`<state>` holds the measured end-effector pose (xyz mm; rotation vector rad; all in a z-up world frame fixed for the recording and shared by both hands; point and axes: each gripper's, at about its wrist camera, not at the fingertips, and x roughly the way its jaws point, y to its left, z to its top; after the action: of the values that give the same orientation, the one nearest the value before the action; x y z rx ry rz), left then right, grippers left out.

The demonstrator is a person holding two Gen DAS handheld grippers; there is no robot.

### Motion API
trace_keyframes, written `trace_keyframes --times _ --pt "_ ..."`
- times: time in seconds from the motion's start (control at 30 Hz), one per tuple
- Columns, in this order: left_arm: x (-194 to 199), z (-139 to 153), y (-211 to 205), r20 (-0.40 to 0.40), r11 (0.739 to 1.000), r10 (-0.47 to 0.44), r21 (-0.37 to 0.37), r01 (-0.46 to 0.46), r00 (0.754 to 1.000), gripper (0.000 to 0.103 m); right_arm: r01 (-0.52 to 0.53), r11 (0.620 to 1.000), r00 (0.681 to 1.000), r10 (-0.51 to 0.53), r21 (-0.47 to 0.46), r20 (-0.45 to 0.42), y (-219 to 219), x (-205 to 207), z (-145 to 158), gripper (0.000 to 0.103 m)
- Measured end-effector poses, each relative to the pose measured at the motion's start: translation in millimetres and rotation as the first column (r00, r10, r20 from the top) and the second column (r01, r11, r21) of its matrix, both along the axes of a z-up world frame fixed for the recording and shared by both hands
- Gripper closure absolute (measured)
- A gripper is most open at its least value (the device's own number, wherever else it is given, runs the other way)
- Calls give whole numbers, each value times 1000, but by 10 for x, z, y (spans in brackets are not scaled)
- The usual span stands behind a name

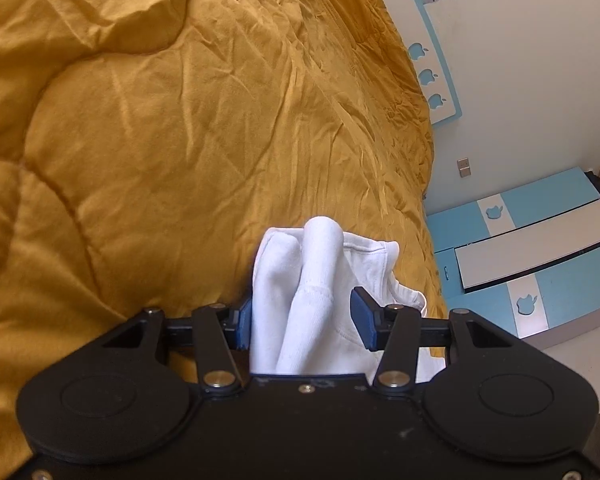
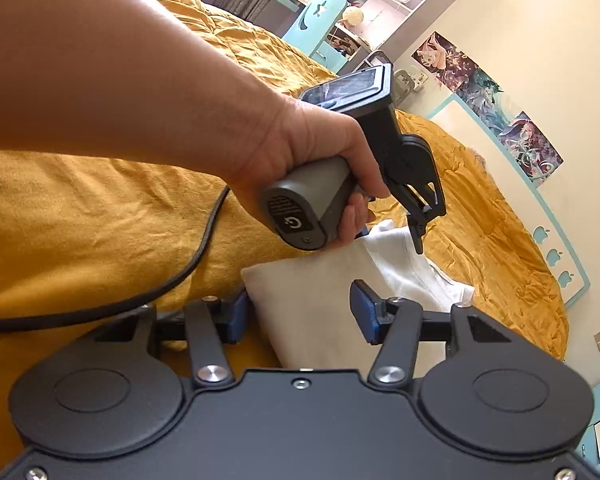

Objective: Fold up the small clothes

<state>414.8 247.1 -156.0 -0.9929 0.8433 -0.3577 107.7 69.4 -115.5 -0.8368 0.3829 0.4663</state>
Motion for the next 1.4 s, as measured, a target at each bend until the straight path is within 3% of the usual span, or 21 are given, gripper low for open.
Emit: trace_keyframes --times 0.1,0.13,0.17,0.2,0.23,0.33,0.47,0.63,0.8,0.93,1.13,1.33,1.4 --pt "8 54 -35 -16 1000 2 14 -1 1000 64 3 1000 1000 -3 5 6 -7 12 -5 56" --pt "17 69 -34 -25 1000 4 16 -4 1000 79 1 1000 1000 -1 10 2 -8 12 -9 58" --pt "30 69 -31 -44 1000 5 14 -4 999 88 -6 1000 1000 6 16 -6 -12 4 -9 68" --pt "29 65 -24 -55 1000 9 2 -9 998 89 -11 1000 1000 11 19 -20 -15 0 -8 87" --pt "66 77 -30 -62 1000 15 -10 -15 998 90 -4 1000 1000 4 21 -22 -20 -3 -6 92" --pt "56 184 -75 -50 1000 26 5 -26 998 91 12 995 999 -9 94 -41 -124 2 91 94" --pt "85 477 -239 1 1000 31 6 -31 1000 91 83 950 994 -56 299 -99 -514 58 373 96" --pt "168 910 -721 72 999 -1 48 -2 997 91 194 812 979 -122 551 -164 -1303 127 710 97" --pt "288 1234 -1452 138 998 -36 57 28 990 91 270 713 960 -251 647 -124 -2132 122 899 97" --pt "410 1375 -2206 183 991 -116 82 102 976 91 361 592 922 -341 721 -182 -2857 127 943 97" --pt "574 1287 -3279 184 974 -210 124 189 960 91 472 420 858 -419 775 -297 -3726 157 716 97" --pt "695 1045 -3989 134 951 -274 187 247 952 91 551 288 794 -472 783 -384 -4322 117 434 97" --pt "705 943 -4103 114 943 -290 206 263 950 91 570 260 776 -481 779 -408 -4431 97 348 97"
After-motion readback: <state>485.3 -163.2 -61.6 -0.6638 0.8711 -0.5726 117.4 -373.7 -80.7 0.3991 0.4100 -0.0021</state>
